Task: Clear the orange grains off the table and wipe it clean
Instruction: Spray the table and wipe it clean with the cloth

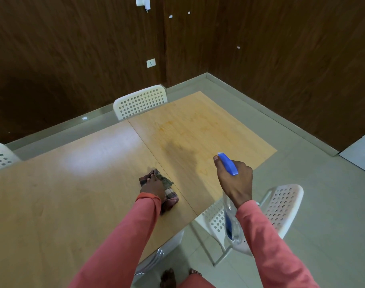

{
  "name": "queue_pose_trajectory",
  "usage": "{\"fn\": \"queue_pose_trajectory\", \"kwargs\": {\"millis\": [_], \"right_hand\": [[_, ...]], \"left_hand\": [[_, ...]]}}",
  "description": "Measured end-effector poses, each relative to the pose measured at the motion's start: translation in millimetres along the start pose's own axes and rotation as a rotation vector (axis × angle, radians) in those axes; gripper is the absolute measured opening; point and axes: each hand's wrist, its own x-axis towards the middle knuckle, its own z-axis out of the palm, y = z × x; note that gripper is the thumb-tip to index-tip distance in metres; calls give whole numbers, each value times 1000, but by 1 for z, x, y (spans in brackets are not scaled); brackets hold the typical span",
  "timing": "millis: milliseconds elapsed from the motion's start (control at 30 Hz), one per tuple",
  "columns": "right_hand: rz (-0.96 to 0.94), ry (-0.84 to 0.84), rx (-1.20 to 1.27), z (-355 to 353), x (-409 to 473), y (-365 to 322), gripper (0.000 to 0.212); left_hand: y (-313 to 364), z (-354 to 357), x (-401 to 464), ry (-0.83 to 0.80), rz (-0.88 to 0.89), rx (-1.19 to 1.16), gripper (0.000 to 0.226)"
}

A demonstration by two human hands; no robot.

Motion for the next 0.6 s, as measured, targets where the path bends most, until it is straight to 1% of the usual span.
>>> {"fn": "queue_pose_trajectory", "kwargs": {"millis": [67,167,233,333,500,600], "right_hand": [[-26,51,-32,-2,2,2,60],[49,133,-68,-5,8,7,60],[94,181,-100,-7,12,11,59],[106,217,-158,-9,18,17,57],[169,146,-248,-7,19,22,54],[153,93,-272,-2,15,22,51]], "left_hand": [[0,0,1,1,-7,-3,64],[1,0,-1,10,-6,-3,69],[2,0,-1,12,-11,-3,68],[2,0,0,15,-5,10,65],[2,1,0,33,-17,6,62],[2,0,-1,44,-19,-31,68]]}}
